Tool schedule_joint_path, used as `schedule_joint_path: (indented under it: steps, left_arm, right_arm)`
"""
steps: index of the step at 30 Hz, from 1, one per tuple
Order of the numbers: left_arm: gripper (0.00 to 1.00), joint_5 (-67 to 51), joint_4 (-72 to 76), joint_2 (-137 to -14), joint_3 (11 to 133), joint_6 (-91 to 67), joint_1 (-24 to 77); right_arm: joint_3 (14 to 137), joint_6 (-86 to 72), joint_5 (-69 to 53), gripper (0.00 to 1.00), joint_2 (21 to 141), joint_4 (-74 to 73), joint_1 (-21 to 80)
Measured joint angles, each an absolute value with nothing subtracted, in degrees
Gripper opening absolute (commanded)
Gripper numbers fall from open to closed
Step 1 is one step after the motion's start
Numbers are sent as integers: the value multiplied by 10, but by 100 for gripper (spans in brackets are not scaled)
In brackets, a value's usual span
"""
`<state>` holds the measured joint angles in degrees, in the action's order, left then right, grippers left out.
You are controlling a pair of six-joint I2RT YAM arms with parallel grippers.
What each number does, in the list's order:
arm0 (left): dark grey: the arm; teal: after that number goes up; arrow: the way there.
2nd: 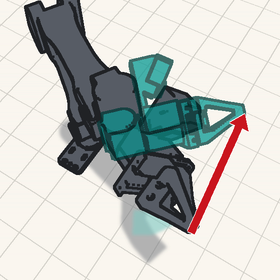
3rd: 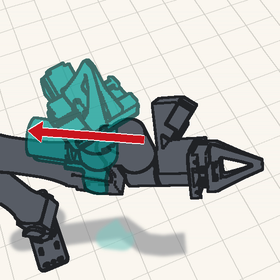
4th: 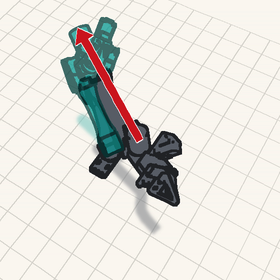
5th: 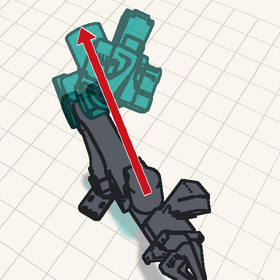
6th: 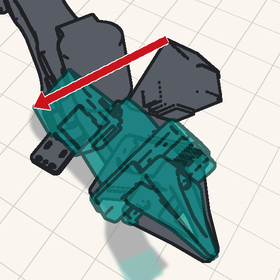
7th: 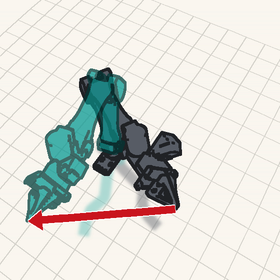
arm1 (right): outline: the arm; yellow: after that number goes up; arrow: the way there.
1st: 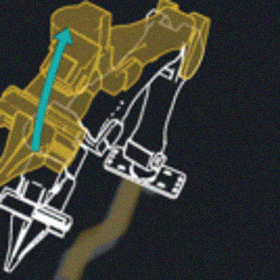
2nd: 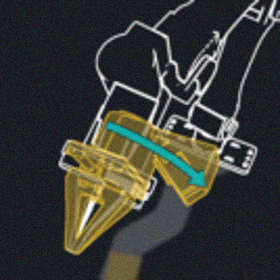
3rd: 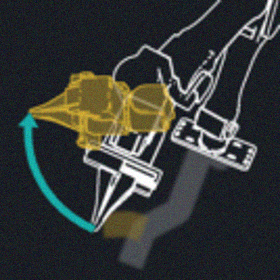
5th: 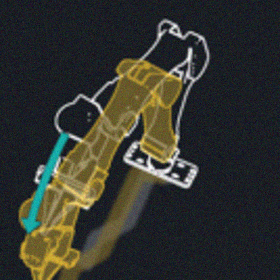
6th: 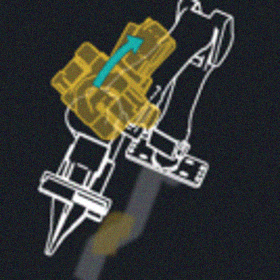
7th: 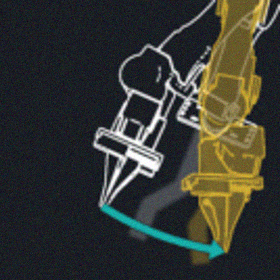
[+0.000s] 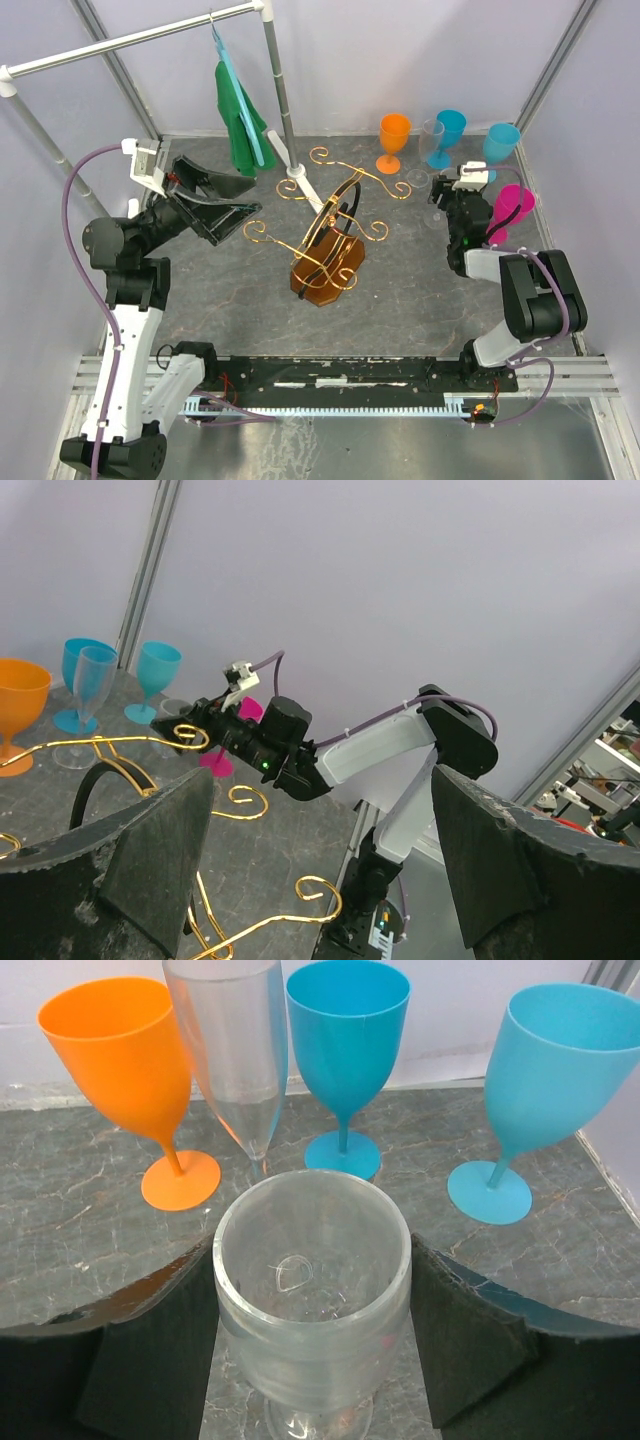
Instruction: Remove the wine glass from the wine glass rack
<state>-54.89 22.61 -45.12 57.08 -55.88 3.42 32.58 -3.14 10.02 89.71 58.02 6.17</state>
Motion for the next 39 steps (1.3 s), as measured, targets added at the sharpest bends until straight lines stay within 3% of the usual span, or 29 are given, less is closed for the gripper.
schedule_joint_path:
  steps: [9,14,20,24,27,33,39]
  left_arm:
    - [95,-542,225,-453,570,-558,34]
    - [95,-540,218,-451,569,-549,34]
    - [95,-523,172,-444,569,-515,34]
    - [96,-491,96,-441,579,-469,35]
    - [96,-430,-32,-447,621,-405,35]
    - [97,-277,-211,-466,689,-326,36]
    - [98,-83,-351,-502,718,-280,36]
  right_arm:
    - [312,-26,101,99,899,639,62]
    - [295,-22,101,100,870,632,62]
    - [292,-7,90,99,739,554,62]
    - [336,-4,77,99,628,411,62]
    - [464,-38,61,100,579,218,62]
    - [651,-77,2,100,585,-44,63]
    - [698,-117,-41,100,590,-195,63]
